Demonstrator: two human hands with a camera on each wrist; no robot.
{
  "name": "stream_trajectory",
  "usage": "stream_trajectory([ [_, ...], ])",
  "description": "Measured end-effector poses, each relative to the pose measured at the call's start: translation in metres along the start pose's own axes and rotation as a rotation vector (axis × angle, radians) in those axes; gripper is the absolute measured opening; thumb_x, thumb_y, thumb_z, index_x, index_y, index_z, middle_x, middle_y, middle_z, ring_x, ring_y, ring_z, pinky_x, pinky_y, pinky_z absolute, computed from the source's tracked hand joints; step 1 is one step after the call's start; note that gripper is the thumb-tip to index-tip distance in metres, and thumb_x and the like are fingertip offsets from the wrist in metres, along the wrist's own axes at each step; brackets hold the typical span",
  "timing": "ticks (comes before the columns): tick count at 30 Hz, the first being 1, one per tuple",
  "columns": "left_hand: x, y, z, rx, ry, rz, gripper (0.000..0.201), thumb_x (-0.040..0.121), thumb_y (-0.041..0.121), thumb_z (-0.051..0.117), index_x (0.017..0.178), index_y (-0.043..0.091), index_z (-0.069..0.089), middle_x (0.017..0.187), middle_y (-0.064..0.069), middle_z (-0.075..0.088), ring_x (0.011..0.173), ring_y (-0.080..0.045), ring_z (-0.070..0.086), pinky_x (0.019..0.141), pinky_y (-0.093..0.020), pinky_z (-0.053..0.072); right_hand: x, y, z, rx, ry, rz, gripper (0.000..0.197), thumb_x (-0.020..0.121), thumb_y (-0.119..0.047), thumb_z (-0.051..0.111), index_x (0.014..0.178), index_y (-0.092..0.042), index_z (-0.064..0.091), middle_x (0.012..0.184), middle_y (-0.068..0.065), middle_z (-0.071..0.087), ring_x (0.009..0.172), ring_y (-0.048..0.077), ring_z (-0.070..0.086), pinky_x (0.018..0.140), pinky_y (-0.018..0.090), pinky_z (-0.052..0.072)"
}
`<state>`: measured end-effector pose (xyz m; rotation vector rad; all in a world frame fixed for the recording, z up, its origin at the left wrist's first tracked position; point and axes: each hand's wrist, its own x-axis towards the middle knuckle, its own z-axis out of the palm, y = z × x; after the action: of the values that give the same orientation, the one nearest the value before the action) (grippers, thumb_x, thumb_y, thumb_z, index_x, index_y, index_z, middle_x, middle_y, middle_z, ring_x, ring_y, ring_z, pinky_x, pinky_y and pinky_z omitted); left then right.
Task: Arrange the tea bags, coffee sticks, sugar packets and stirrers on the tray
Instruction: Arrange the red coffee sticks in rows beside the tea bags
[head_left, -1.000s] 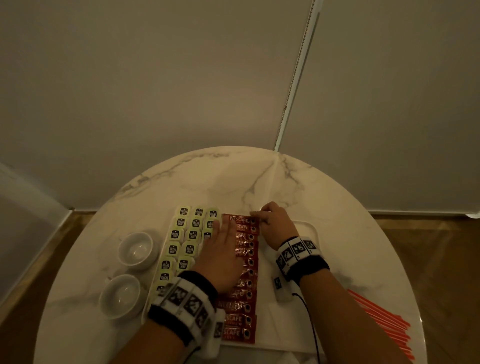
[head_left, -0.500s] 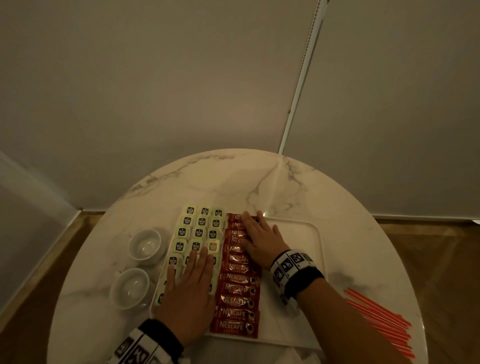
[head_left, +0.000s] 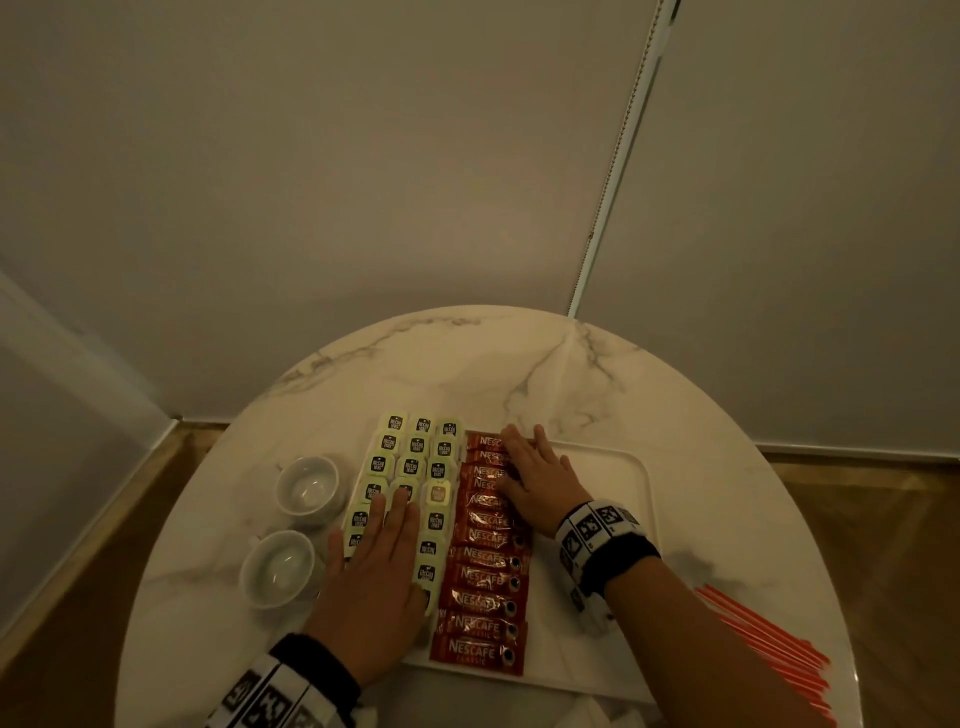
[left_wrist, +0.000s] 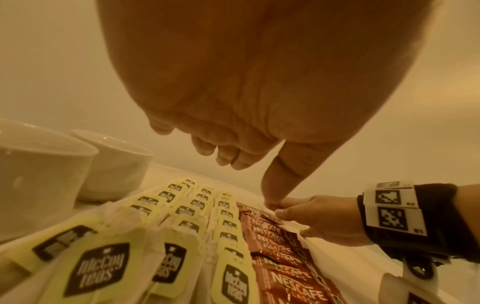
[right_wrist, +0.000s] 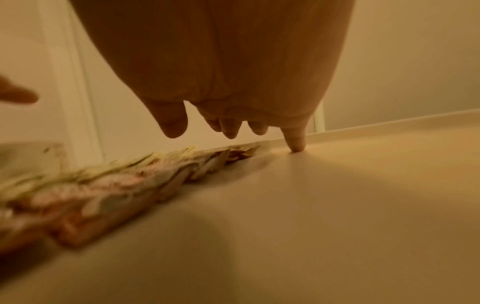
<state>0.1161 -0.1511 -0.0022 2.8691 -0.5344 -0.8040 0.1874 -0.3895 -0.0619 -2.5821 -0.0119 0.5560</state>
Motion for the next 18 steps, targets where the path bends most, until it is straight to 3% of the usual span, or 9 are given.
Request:
stream_trajectory([
  [2, -0.004, -0.001, 0.001, -0.023, 0.002, 0.001, 0.072, 0.096, 0.044, 0.018, 0.145, 0.021, -0.029, 0.149, 0.007, -0.040, 0.137, -0.016, -0.036, 0.114, -0.050, -0.015, -0.007, 0.001, -0.006, 0.132, 0.069, 0.011, 0.064, 0.100, -0.040, 0.037, 0.153, -0.027, 0.004, 0.161, -0.010, -0.001, 0.147, 0.018, -0.016, 0.119, 0.052, 0.005],
  [5, -0.008, -0.009, 0.007, -0.095, 0.048, 0.030, 0.079, 0.086, 0.056, 0.015, 0.145, 0.025, -0.026, 0.148, 0.011, -0.036, 0.140, -0.014, -0.031, 0.116, -0.046, -0.009, -0.029, 0.004, -0.016, 0.336, 0.166, 0.036, 0.057, 0.101, -0.034, 0.041, 0.152, -0.024, 0.017, 0.160, -0.008, 0.015, 0.148, 0.018, -0.004, 0.119, 0.039, 0.009],
  [6, -0.010, -0.014, 0.010, -0.149, 0.084, 0.048, 0.078, 0.086, 0.057, 0.018, 0.148, 0.025, -0.017, 0.154, 0.010, -0.026, 0.144, -0.014, -0.021, 0.118, -0.042, -0.003, -0.040, 0.004, -0.019, 0.349, 0.195, 0.035, 0.053, 0.101, -0.032, 0.043, 0.150, -0.024, 0.025, 0.157, -0.007, 0.023, 0.148, 0.017, 0.006, 0.117, 0.034, 0.013],
  [8, -0.016, -0.025, 0.015, -0.310, 0.177, 0.120, 0.063, 0.095, 0.044, 0.036, 0.152, 0.024, 0.018, 0.158, 0.010, 0.016, 0.145, -0.010, 0.017, 0.118, -0.029, 0.020, -0.066, 0.003, -0.020, 0.310, 0.255, 0.028, 0.042, 0.100, -0.028, 0.047, 0.141, -0.024, 0.042, 0.145, -0.005, 0.044, 0.137, 0.016, 0.033, 0.111, 0.028, 0.024],
  [9, -0.020, -0.029, 0.017, -0.349, 0.219, 0.180, 0.053, 0.094, 0.042, 0.039, 0.146, 0.027, 0.034, 0.148, 0.014, 0.036, 0.135, -0.005, 0.035, 0.111, -0.025, 0.033, -0.081, 0.000, -0.018, 0.287, 0.272, 0.023, 0.037, 0.099, -0.028, 0.049, 0.136, -0.024, 0.049, 0.135, -0.005, 0.052, 0.127, 0.014, 0.044, 0.107, 0.026, 0.031],
  [11, -0.029, -0.035, 0.020, -0.308, 0.255, 0.300, 0.044, 0.090, 0.048, 0.035, 0.128, 0.033, 0.053, 0.122, 0.020, 0.054, 0.111, 0.002, 0.053, 0.092, -0.023, 0.049, -0.112, -0.009, -0.005, 0.236, 0.250, 0.002, 0.028, 0.097, -0.031, 0.050, 0.125, -0.028, 0.055, 0.115, -0.012, 0.058, 0.107, 0.006, 0.052, 0.098, 0.025, 0.042],
  [14, -0.040, -0.041, 0.024, -0.211, 0.245, 0.423, 0.031, 0.088, 0.046, 0.041, 0.106, 0.033, 0.062, 0.099, 0.019, 0.059, 0.089, 0.004, 0.055, 0.076, -0.022, 0.051, -0.151, -0.024, 0.025, 0.127, 0.084, -0.072, 0.021, 0.096, -0.037, 0.050, 0.114, -0.029, 0.059, 0.106, -0.013, 0.058, 0.096, 0.004, 0.052, 0.089, 0.022, 0.044],
  [16, -0.050, -0.047, 0.026, -0.172, 0.197, 0.457, 0.031, 0.084, 0.046, 0.042, 0.103, 0.032, 0.062, 0.099, 0.017, 0.058, 0.089, 0.001, 0.053, 0.076, -0.020, 0.044, -0.175, -0.036, 0.043, 0.032, -0.032, -0.131, 0.024, 0.094, -0.039, 0.050, 0.112, -0.026, 0.059, 0.109, -0.008, 0.059, 0.099, 0.010, 0.051, 0.089, 0.025, 0.043],
  [18, -0.062, -0.056, 0.030, -0.080, 0.118, 0.440, 0.041, 0.081, 0.051, 0.039, 0.108, 0.031, 0.061, 0.110, 0.014, 0.056, 0.099, -0.005, 0.054, 0.080, -0.020, 0.041, -0.194, -0.048, 0.056, -0.021, -0.127, -0.138, 0.029, 0.093, -0.041, 0.051, 0.116, -0.026, 0.059, 0.115, -0.005, 0.059, 0.106, 0.013, 0.050, 0.091, 0.028, 0.042],
])
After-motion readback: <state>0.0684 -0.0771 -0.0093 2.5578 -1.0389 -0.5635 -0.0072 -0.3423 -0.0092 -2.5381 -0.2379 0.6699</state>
